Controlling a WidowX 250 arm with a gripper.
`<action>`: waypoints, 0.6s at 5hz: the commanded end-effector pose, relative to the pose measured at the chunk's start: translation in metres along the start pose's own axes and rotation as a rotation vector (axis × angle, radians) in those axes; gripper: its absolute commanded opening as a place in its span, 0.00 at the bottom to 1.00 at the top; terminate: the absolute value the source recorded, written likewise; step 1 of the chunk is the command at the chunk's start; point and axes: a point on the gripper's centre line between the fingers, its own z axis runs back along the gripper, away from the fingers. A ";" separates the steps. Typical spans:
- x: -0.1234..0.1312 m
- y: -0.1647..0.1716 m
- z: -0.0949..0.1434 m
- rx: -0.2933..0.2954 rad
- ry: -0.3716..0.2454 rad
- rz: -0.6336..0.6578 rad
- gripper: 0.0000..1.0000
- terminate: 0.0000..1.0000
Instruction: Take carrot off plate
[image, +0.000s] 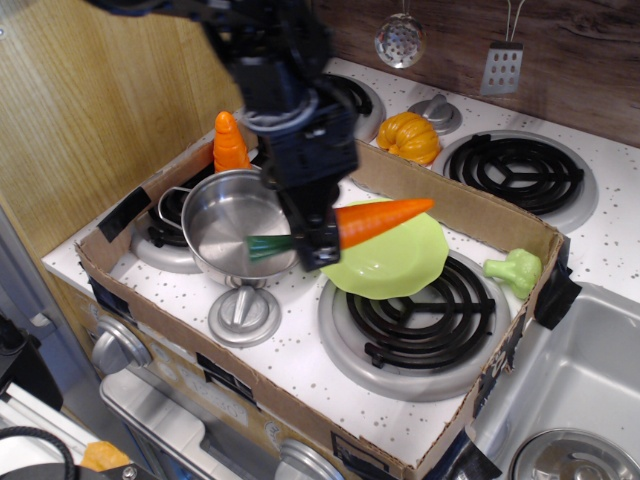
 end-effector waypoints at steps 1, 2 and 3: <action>-0.019 0.023 0.013 -0.066 0.015 -0.378 0.00 0.00; -0.029 0.021 0.016 -0.063 0.046 -0.458 0.00 0.00; -0.041 0.018 0.021 -0.016 0.068 -0.578 0.00 0.00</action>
